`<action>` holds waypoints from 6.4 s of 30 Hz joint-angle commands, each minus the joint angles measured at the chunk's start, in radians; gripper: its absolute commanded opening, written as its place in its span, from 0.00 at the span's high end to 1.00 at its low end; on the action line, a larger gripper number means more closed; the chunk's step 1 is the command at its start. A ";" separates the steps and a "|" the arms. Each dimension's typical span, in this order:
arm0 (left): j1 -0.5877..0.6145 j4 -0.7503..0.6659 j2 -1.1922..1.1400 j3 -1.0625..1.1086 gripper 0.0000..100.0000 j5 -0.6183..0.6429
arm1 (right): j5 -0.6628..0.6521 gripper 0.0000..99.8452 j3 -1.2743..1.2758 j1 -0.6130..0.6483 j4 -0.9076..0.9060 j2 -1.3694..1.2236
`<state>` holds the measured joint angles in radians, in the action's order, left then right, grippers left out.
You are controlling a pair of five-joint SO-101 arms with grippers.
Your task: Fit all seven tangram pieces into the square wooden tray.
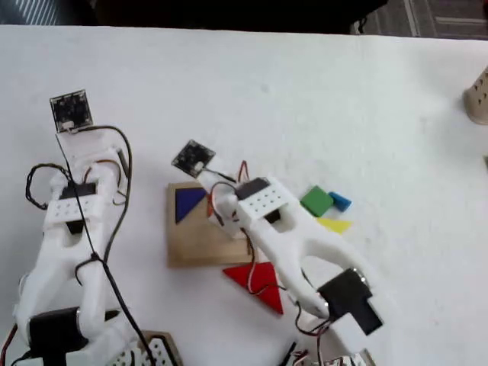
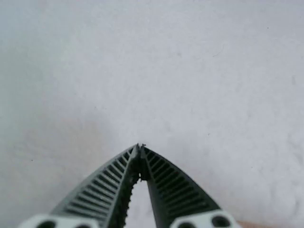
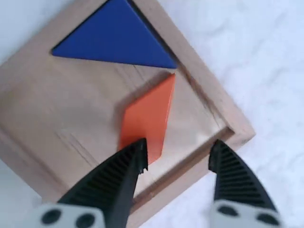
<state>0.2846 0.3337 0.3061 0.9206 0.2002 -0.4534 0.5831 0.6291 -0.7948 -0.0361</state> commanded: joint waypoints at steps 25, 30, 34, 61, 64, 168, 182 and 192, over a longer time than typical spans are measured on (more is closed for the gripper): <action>-0.007 -0.026 -0.001 -0.038 0.98 0.005 | -0.048 0.87 -0.123 0.134 -0.206 0.031; -0.013 -0.025 -0.001 -0.037 0.98 0.005 | -0.048 0.87 -0.057 0.025 -0.199 0.154; -0.030 -0.023 0.004 -0.034 0.98 0.005 | -0.048 0.87 -0.005 -0.041 -0.174 0.232; -0.820 0.157 0.321 0.295 0.98 0.137 | 0.081 0.98 -0.037 -0.334 -0.015 0.084; -0.816 0.161 0.237 0.264 0.98 0.140 | 0.080 0.98 -0.043 -0.334 -0.010 0.067; -0.202 0.040 0.335 0.261 0.97 -0.123 | 0.089 0.98 -0.078 -0.467 -0.263 0.122; -0.145 0.032 0.079 0.104 0.97 -0.124 | 0.087 0.98 -0.018 -0.504 -0.280 0.157; -0.150 0.032 0.074 0.104 0.97 -0.124 | 0.086 0.97 0.190 -0.470 -0.136 0.352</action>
<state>0.1312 0.3951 0.3828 1.0817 0.0806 -0.3736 0.7748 0.1320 -0.9682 0.2708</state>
